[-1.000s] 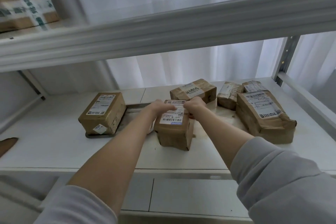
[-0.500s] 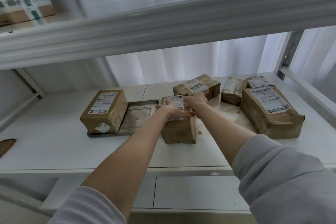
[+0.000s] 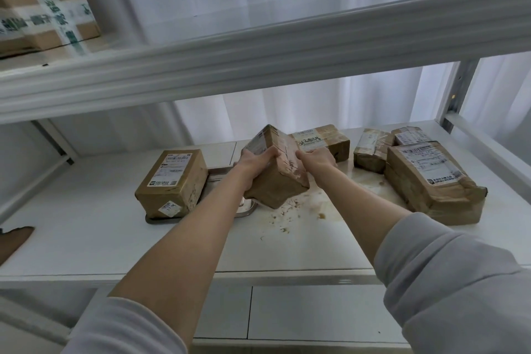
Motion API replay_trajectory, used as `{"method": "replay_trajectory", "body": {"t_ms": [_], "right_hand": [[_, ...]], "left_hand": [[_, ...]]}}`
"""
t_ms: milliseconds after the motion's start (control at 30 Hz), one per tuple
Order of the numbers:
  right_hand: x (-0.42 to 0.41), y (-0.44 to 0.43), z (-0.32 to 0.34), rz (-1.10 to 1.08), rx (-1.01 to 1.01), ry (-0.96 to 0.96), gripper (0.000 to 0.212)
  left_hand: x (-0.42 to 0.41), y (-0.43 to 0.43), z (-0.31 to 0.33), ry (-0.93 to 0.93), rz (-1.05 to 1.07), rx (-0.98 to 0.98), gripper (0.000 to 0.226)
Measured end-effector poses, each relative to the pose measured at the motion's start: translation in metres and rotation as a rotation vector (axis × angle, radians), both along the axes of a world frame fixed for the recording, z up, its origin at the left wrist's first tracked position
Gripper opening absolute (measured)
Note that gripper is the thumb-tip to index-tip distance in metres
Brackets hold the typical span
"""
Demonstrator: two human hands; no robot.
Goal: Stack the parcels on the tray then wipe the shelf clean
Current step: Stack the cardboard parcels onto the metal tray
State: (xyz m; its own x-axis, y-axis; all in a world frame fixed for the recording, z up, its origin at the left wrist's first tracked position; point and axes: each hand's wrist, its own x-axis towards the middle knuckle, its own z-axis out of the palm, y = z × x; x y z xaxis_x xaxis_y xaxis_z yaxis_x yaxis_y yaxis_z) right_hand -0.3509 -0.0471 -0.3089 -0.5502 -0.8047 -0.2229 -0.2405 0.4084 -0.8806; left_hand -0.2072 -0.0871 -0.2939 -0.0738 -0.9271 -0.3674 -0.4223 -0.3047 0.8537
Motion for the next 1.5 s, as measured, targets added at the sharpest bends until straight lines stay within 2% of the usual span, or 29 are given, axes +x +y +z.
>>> {"method": "replay_trajectory", "body": {"t_ms": [133, 200, 333, 500, 567, 667, 700, 800, 867, 933, 1033, 1200, 1300, 1400, 1500], "right_hand": [[0.003, 0.0, 0.007, 0.042, -0.006, -0.038, 0.034], [0.004, -0.001, 0.011, 0.059, -0.022, -0.052, 0.027], [0.003, 0.0, 0.016, 0.04, -0.066, -0.095, 0.023], [0.001, -0.002, 0.018, 0.016, -0.084, -0.091, 0.023], [0.001, -0.004, 0.017, -0.013, -0.082, -0.119, 0.024], [0.003, -0.004, 0.017, -0.041, -0.068, -0.196, 0.024], [0.003, -0.005, 0.016, -0.045, -0.061, -0.214, 0.022], [0.004, -0.012, 0.007, -0.026, -0.053, -0.238, 0.02], [0.005, -0.014, 0.004, -0.007, -0.066, -0.28, 0.033], [0.009, -0.01, 0.006, 0.005, -0.084, -0.305, 0.043], [0.013, -0.003, 0.015, 0.057, -0.117, -0.34, 0.046], [0.018, 0.002, 0.023, 0.17, -0.154, -0.331, 0.062], [0.018, 0.001, 0.02, 0.161, -0.188, -0.365, 0.067], [0.015, 0.001, 0.019, 0.163, -0.193, -0.388, 0.067], [0.018, 0.003, 0.022, 0.171, -0.218, -0.496, 0.054]], "left_hand": [[0.013, -0.038, -0.024, 0.064, 0.052, -0.05, 0.1], [0.017, -0.04, -0.025, 0.066, 0.032, -0.077, 0.104], [0.018, -0.002, 0.006, 0.059, -0.045, -0.094, 0.11], [0.019, 0.019, 0.029, 0.052, -0.025, -0.155, 0.115], [0.02, 0.022, 0.034, 0.072, -0.015, -0.198, 0.104], [0.022, 0.023, 0.035, 0.13, 0.007, -0.252, 0.067], [0.023, 0.023, 0.035, 0.128, 0.015, -0.265, 0.061], [0.024, 0.023, 0.033, 0.114, 0.023, -0.307, 0.058], [0.026, 0.023, 0.033, 0.115, 0.028, -0.306, 0.057], [0.029, 0.022, 0.034, 0.14, 0.056, -0.267, 0.051], [0.034, 0.024, 0.035, 0.201, 0.085, -0.134, 0.034], [0.04, 0.027, 0.031, 0.287, 0.005, -0.035, 0.039], [0.042, 0.028, 0.032, 0.333, -0.014, -0.037, 0.055], [0.041, 0.024, 0.033, 0.36, -0.001, -0.028, 0.068], [0.038, 0.023, 0.036, 0.422, 0.069, -0.002, 0.065]]}}
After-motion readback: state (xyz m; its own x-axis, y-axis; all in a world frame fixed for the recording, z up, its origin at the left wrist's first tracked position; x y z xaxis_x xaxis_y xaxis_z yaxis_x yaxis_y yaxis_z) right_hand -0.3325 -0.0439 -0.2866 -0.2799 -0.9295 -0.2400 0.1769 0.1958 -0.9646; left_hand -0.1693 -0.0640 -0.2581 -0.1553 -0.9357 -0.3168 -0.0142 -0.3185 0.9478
